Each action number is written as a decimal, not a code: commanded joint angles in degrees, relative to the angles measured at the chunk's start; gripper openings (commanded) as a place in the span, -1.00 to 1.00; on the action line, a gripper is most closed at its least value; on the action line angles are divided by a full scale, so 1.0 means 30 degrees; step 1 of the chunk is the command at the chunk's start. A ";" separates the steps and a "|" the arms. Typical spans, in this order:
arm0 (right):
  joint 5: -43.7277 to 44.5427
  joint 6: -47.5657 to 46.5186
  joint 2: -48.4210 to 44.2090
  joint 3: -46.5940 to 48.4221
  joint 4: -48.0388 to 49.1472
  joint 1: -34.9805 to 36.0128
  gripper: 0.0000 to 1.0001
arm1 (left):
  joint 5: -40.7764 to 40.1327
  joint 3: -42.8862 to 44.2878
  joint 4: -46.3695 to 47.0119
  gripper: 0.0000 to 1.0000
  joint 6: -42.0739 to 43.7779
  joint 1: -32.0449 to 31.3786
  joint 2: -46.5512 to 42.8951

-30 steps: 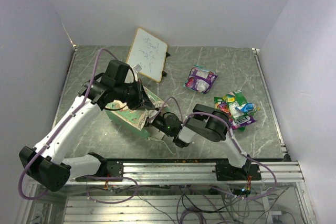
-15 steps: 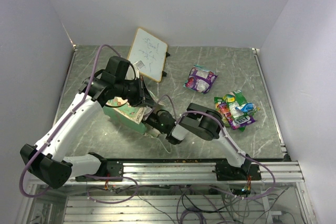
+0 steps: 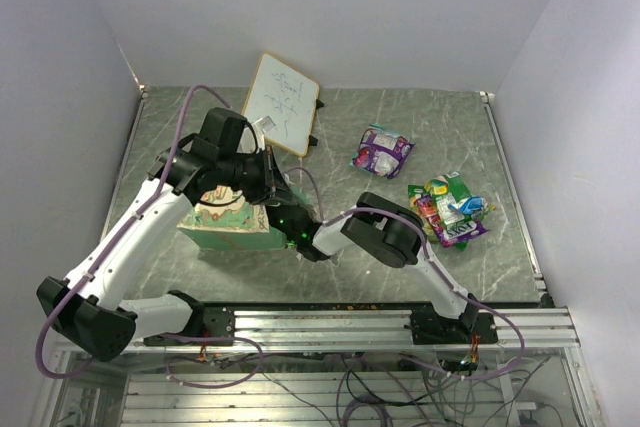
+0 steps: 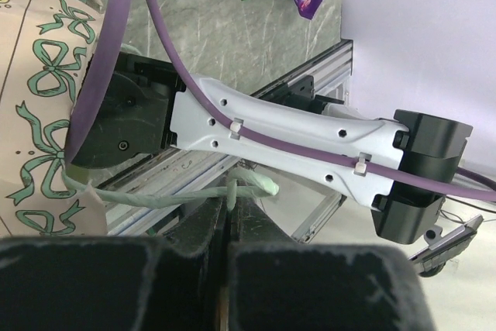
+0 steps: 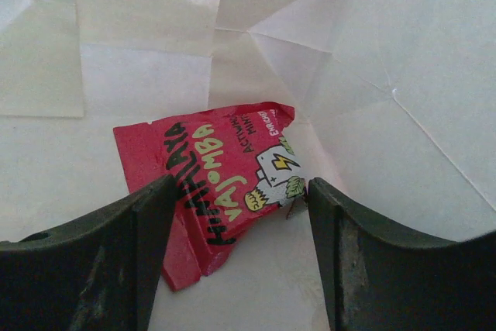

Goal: Take the snacks out of the paper bag
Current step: Pick up the snack from the paper bag, then adjust the paper bag at the center of the board, then place the snack at the center of the board.

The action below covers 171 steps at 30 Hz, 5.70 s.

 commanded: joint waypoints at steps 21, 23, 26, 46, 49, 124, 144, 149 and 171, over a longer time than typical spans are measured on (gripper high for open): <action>-0.1420 -0.1080 -0.6134 -0.7733 0.1212 -0.0433 -1.00 | -0.4761 -0.2180 -0.0951 -0.86 -0.1864 -0.0008 -0.2681; -0.1533 -0.0818 -0.7242 -0.8920 0.1507 -0.0374 -1.00 | -0.4813 -0.1659 -0.0990 -0.86 -0.1695 0.0025 -0.2392; -0.1548 -0.0486 -0.8671 -1.0328 0.0955 -0.0266 -1.00 | -0.4944 -0.0910 -0.1060 -0.86 -0.1392 0.0017 -0.1994; 0.1465 -0.1432 -2.6372 -0.9989 -2.0063 -0.0234 -1.00 | -0.4651 0.0954 0.1255 -0.86 -0.2199 0.0137 -0.0636; 0.3019 -0.1251 -2.7749 -0.7999 -2.2858 -0.0220 -1.00 | -0.4383 0.1227 0.2356 -0.86 -0.2561 0.0120 0.0065; 0.3401 0.6050 -2.1290 0.3780 -2.4691 -1.3102 -1.00 | -0.7472 0.3542 -0.3888 0.96 0.1306 0.0449 -0.0813; 0.3284 0.9295 -1.4106 0.0403 -1.8226 -1.4911 -1.00 | -0.9241 0.9577 -0.6923 0.99 0.1680 0.0449 0.0451; 0.2342 0.8737 -1.2796 -0.0182 -1.6840 -1.4966 -1.00 | -0.9459 0.9861 -0.7070 0.73 0.1219 0.0470 -0.0168; 0.1299 0.8848 -1.1257 -0.2637 -1.5347 -1.5057 -1.00 | -0.8903 1.1183 -0.6261 0.86 0.1515 0.0442 -0.0189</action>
